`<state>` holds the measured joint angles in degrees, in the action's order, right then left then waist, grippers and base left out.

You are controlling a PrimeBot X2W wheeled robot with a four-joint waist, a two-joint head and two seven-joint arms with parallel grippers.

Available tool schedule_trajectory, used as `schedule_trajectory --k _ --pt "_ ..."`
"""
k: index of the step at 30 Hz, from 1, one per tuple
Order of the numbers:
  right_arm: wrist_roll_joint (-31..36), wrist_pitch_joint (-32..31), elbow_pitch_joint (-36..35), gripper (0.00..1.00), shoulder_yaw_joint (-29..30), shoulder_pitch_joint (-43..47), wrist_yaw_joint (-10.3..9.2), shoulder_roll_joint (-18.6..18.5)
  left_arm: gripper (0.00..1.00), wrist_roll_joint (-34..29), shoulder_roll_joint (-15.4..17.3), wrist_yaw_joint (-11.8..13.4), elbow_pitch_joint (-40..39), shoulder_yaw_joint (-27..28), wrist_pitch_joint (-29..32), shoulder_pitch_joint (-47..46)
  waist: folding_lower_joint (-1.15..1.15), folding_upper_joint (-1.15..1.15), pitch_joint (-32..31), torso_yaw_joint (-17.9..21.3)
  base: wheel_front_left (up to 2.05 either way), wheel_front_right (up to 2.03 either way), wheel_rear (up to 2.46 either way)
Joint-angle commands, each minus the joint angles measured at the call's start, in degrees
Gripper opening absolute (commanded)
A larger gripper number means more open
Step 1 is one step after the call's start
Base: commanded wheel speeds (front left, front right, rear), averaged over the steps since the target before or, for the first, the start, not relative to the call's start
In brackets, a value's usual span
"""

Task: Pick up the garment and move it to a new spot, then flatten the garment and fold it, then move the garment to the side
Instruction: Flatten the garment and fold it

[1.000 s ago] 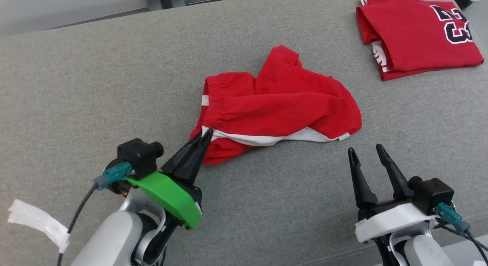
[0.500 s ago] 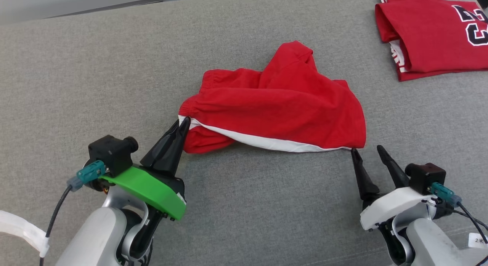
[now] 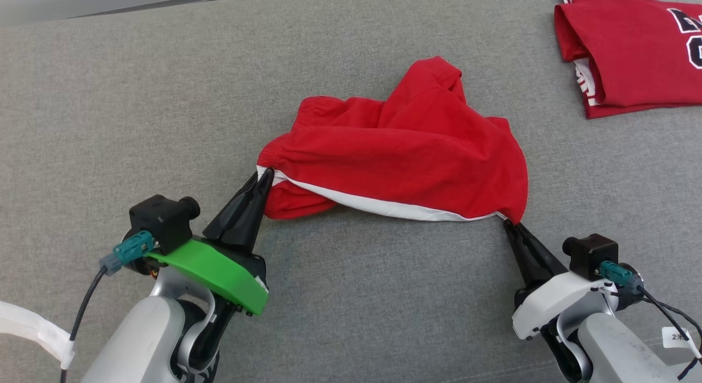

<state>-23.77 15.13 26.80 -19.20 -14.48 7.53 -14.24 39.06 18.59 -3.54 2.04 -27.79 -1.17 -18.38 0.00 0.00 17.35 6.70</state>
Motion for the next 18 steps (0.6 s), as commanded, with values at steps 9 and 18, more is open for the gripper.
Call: schedule_trajectory --k 9,18 --pt "-8.7 0.0 -13.2 0.00 1.4 2.2 -0.10 -4.9 0.00 3.2 1.7 -1.6 -3.1 1.4 0.5 -2.2 0.00 0.00 -2.4 0.1 0.00 0.00 0.00" --pt "-26.2 0.0 -26.8 0.00 3.8 -6.0 -0.10 -14.8 0.00 10.5 5.0 -2.7 -10.4 4.9 9.1 -12.9 0.00 0.00 -2.4 0.7 0.00 0.00 0.00"
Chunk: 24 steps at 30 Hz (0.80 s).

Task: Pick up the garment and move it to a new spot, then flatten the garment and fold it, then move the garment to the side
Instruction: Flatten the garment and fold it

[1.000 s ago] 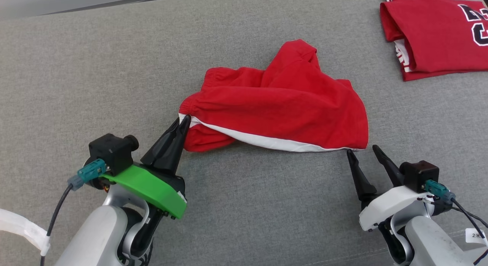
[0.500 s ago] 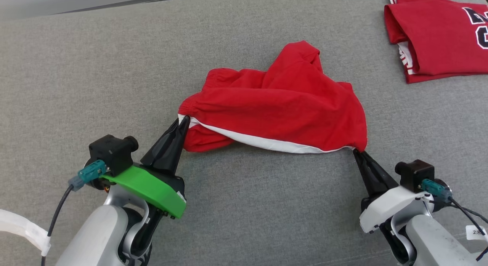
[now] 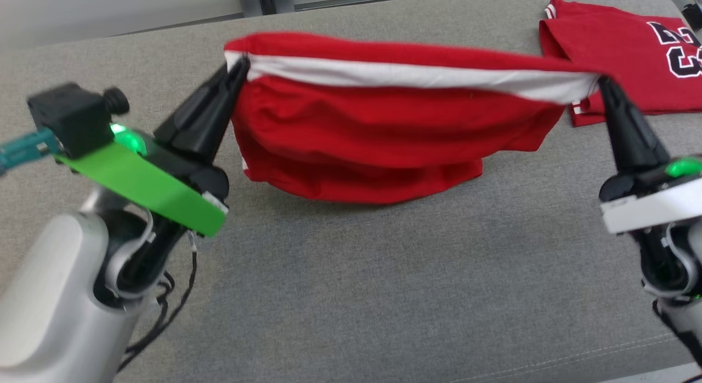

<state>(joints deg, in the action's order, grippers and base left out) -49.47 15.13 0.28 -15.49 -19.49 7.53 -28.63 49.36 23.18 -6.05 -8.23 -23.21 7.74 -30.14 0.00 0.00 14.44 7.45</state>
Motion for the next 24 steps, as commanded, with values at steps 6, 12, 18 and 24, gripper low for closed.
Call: schedule_trajectory --k 6,12,18,24 --pt "-6.8 -0.1 -0.1 0.00 -2.2 -15.5 -0.10 -6.9 0.00 2.3 -0.3 -1.0 3.2 0.7 4.2 -17.1 0.00 0.00 5.2 -0.8 0.00 0.00 0.00" --pt "-7.0 -0.6 6.2 0.00 -5.7 -34.1 -0.08 -9.8 0.00 -2.1 -3.0 -1.4 12.5 -2.6 2.2 -35.7 0.00 0.00 12.8 -1.6 0.00 0.00 0.00" --pt "-4.6 -0.2 13.4 0.00 -8.4 -50.5 -0.09 -9.7 0.00 -5.2 -5.2 -1.5 22.3 -6.8 -7.2 -51.3 0.00 0.00 19.0 -1.6 0.00 0.00 0.00" --pt "-2.8 0.0 16.1 0.00 -9.1 -59.1 -0.08 -10.8 0.00 -1.9 -7.0 -1.5 28.8 -11.7 -17.1 -59.1 0.00 0.00 22.5 -2.4 0.00 0.00 0.00"
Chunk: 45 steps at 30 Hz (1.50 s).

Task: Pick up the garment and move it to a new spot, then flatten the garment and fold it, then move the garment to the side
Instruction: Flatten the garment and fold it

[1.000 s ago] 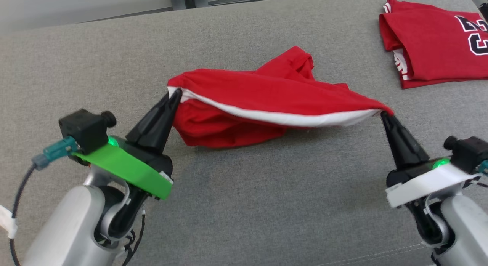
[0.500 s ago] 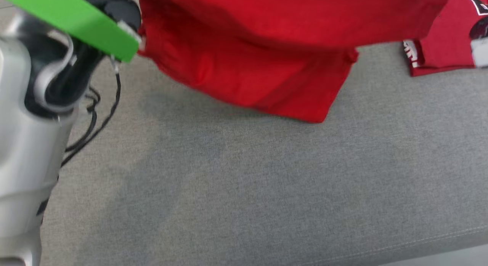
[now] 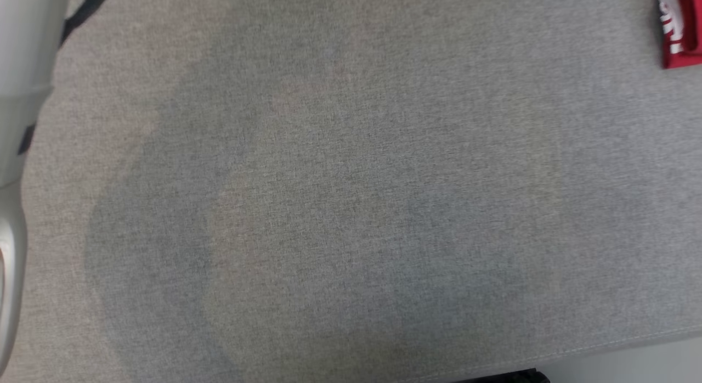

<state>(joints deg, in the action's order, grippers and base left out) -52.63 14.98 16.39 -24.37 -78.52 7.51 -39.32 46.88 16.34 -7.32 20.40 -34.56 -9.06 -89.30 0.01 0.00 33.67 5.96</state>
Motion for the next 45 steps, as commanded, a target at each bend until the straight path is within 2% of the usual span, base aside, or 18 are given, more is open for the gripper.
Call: schedule_trajectory --k 1,8,11,19,25,32,38,42,45 --pt "0.1 0.2 -0.5 0.00 -0.5 0.2 -0.06 -0.4 0.00 2.2 -0.2 -0.2 0.4 -1.7 -1.6 0.1 -0.01 0.00 3.7 -1.0 0.00 0.00 0.00" --pt "-4.7 0.2 -5.4 0.00 -2.9 10.8 -0.07 -6.1 0.00 10.4 3.0 -0.2 -4.2 -11.2 -5.3 9.7 -0.01 0.00 3.9 -1.9 0.00 0.00 0.00" --pt "-9.7 0.2 -8.1 0.00 -4.3 18.5 -0.07 -10.2 0.00 13.7 5.4 -0.2 -8.1 -14.3 -5.8 17.7 -0.01 0.00 2.4 -2.1 0.00 0.00 0.00" --pt "-26.2 0.2 -16.9 0.00 -6.9 41.5 -0.06 -17.7 0.00 19.0 11.2 -0.2 -17.9 -19.6 -6.1 38.4 -0.01 0.00 -4.6 -2.1 0.00 0.00 0.00" --pt "-33.9 0.2 -22.8 0.00 -9.7 55.6 -0.05 -22.0 0.00 18.2 13.8 -0.2 -20.6 -19.5 -6.1 51.7 -0.01 0.00 -9.7 -1.3 0.00 0.00 0.00" --pt "-38.1 0.1 -27.4 0.00 -11.7 64.7 -0.05 -25.1 0.00 14.9 15.1 -0.2 -22.3 -17.7 -6.1 63.8 -0.01 0.00 -14.5 -0.6 0.00 0.00 0.00" --pt "-41.1 0.2 -31.4 0.00 -9.5 71.2 -0.05 -29.0 0.00 14.1 18.3 0.4 -26.7 -18.1 -6.1 71.0 -0.01 0.00 -17.4 -1.5 0.00 0.00 0.00" --pt "-41.0 0.2 -32.7 0.00 -5.4 73.9 -0.05 -30.6 0.00 16.6 20.2 1.3 -30.3 -17.3 -5.4 72.8 -0.01 0.00 -17.6 -2.3 0.00 0.00 0.00" --pt "-40.2 0.2 -33.1 0.00 -3.4 74.3 -0.05 -31.3 0.00 19.5 19.9 1.6 -32.0 -16.1 -4.7 72.0 -0.01 0.00 -16.7 -3.2 0.00 0.00 0.00"
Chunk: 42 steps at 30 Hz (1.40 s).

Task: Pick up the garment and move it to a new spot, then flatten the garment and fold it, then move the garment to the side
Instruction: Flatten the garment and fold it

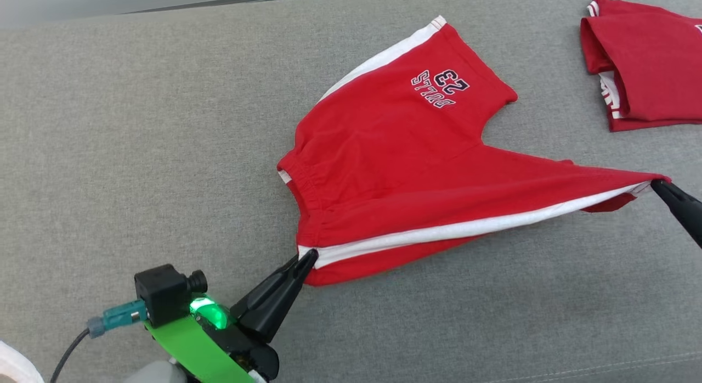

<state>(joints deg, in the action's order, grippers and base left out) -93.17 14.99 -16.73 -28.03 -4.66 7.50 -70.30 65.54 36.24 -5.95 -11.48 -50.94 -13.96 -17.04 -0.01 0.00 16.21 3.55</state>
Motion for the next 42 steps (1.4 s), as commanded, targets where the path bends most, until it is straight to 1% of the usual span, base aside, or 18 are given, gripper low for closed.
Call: schedule_trajectory --k 1,4,7,10,18,23,27,31,35,37,38,39,40,42 --pt "0.7 0.0 0.0 0.00 0.4 -0.1 -0.04 -0.3 0.00 2.3 -0.9 0.1 -0.3 0.7 0.5 -1.0 0.01 0.00 1.3 -1.3 0.00 0.00 0.00" --pt "0.8 -2.4 0.3 0.00 0.6 -3.2 -0.03 0.0 0.00 6.7 -2.8 -0.3 -0.1 2.0 2.1 -3.2 0.01 0.00 3.2 -2.6 0.00 0.00 0.00" --pt "1.1 -5.9 2.5 0.00 1.0 -7.8 -0.04 0.6 0.00 11.3 -5.0 -0.7 1.3 2.9 4.6 -6.0 0.01 0.00 5.4 -4.1 0.00 0.00 0.00" --pt "1.0 -10.1 5.2 0.00 1.2 -13.7 -0.04 2.1 0.00 15.1 -6.9 -0.8 2.8 4.2 6.4 -9.1 0.01 0.00 7.5 -5.4 0.00 0.00 0.00" --pt "3.1 -23.3 15.3 0.00 -1.3 -32.1 -0.03 8.7 0.00 24.1 -12.0 -0.3 9.6 8.3 9.3 -15.0 0.01 0.00 12.5 -8.8 0.00 0.00 0.00" --pt "5.9 -29.4 21.9 0.00 -3.8 -41.5 -0.03 12.8 0.00 26.0 -14.9 -0.7 13.6 9.3 9.5 -17.8 0.01 0.00 14.1 -11.3 0.00 0.00 0.00" --pt "8.5 -33.0 26.4 0.00 -5.6 -48.0 -0.03 15.5 0.00 26.1 -16.7 -0.9 16.4 9.4 9.5 -19.6 0.01 0.00 15.5 -12.9 0.00 0.00 0.00" --pt "11.3 -35.6 30.7 0.00 -7.2 -53.4 -0.03 17.6 0.00 25.6 -18.6 -1.1 19.0 9.6 9.0 -21.5 0.01 0.00 17.0 -14.2 0.00 0.00 0.00" --pt "13.1 -36.9 34.2 0.00 -8.6 -56.8 -0.03 19.7 0.00 25.0 -20.1 -1.3 21.4 9.3 9.0 -23.1 0.01 0.00 17.9 -14.9 0.00 0.00 0.00" --pt "14.2 -36.4 35.3 0.89 -9.1 -58.0 -0.03 20.6 0.24 24.7 -20.5 -1.4 22.5 9.2 8.9 -23.7 0.01 0.00 18.1 -14.9 0.00 0.00 0.00" --pt "14.6 -36.0 35.7 1.00 -9.5 -58.4 -0.03 21.1 0.43 24.5 -20.8 -1.4 23.1 9.1 8.7 -23.8 0.01 0.00 18.0 -14.8 0.00 0.00 0.00" --pt "14.8 -35.6 36.0 1.00 -9.7 -58.6 -0.03 21.5 0.48 24.3 -20.9 -1.5 23.5 9.1 8.7 -23.9 0.01 0.00 18.0 -14.7 0.00 0.00 0.00" --pt "14.9 -35.0 36.4 1.00 -9.8 -58.6 -0.03 21.7 1.00 24.1 -21.0 -1.4 24.0 9.0 8.5 -24.0 0.01 0.00 17.8 -14.5 0.00 0.00 0.00" --pt "15.2 -33.7 36.4 1.00 -10.0 -58.2 -0.03 21.9 1.00 23.2 -20.6 -1.4 24.7 8.7 8.1 -23.9 0.01 0.00 17.2 -13.9 0.00 0.00 0.00"
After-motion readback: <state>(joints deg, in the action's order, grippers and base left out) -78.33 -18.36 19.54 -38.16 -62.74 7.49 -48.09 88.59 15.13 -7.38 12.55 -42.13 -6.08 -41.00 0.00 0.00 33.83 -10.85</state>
